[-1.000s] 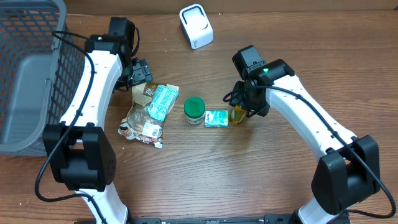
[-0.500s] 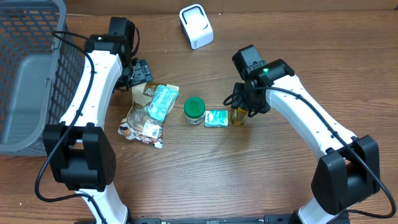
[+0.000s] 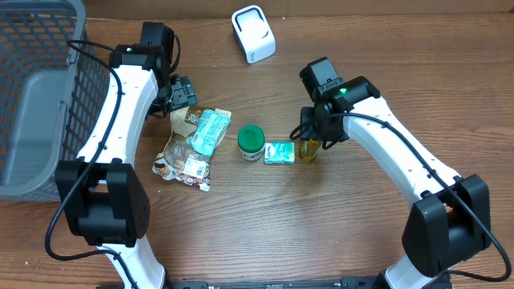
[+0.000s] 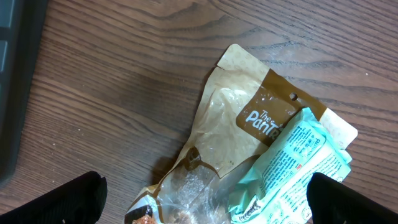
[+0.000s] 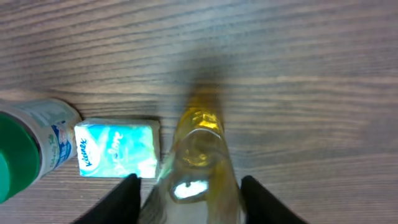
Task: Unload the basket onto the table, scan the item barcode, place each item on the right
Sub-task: 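Lower the right gripper around the Vim bottle and close on it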
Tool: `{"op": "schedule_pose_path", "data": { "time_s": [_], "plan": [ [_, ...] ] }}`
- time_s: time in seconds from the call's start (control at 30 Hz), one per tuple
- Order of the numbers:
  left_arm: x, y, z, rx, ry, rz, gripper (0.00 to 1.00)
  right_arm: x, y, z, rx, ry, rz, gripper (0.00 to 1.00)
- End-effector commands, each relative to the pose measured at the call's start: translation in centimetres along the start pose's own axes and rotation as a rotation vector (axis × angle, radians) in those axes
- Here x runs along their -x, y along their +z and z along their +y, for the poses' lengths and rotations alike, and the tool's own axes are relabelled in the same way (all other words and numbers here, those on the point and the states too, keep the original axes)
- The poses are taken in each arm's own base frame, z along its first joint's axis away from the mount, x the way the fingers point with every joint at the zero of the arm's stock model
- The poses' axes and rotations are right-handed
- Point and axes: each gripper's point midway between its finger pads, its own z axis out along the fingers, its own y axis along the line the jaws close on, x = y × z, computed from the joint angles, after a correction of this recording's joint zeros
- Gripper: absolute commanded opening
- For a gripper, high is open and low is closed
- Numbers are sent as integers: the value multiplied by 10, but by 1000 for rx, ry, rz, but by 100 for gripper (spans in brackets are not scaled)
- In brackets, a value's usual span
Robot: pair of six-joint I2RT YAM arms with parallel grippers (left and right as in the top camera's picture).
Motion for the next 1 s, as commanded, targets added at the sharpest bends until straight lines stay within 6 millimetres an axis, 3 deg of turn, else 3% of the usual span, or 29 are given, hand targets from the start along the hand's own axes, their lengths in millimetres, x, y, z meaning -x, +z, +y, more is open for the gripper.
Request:
{"op": "schedule_pose_path", "data": {
  "time_s": [0.0, 0.13, 0.33, 0.6, 0.63, 0.77, 0.97],
  "plan": [
    [4, -2, 1, 8, 10, -11, 100, 2, 1, -2, -10, -5, -14, 42],
    [4, -2, 1, 8, 10, -11, 100, 4, 1, -1, -8, -7, -19, 43],
    [4, -2, 1, 8, 10, -11, 100, 4, 1, 0, -4, -192, -21, 43],
    [4, -2, 1, 8, 10, -11, 100, 7, 1, 1, -1, -264, -33, 50],
    [4, -2, 1, 8, 10, -11, 100, 8, 1, 1, -1, -264, -34, 55],
    [4, -2, 1, 8, 10, -11, 100, 8, 1, 1, -1, -261, -35, 98],
    [4, -2, 1, 8, 10, -11, 100, 11, 1, 3, 5, -222, -49, 100]
  ]
}}
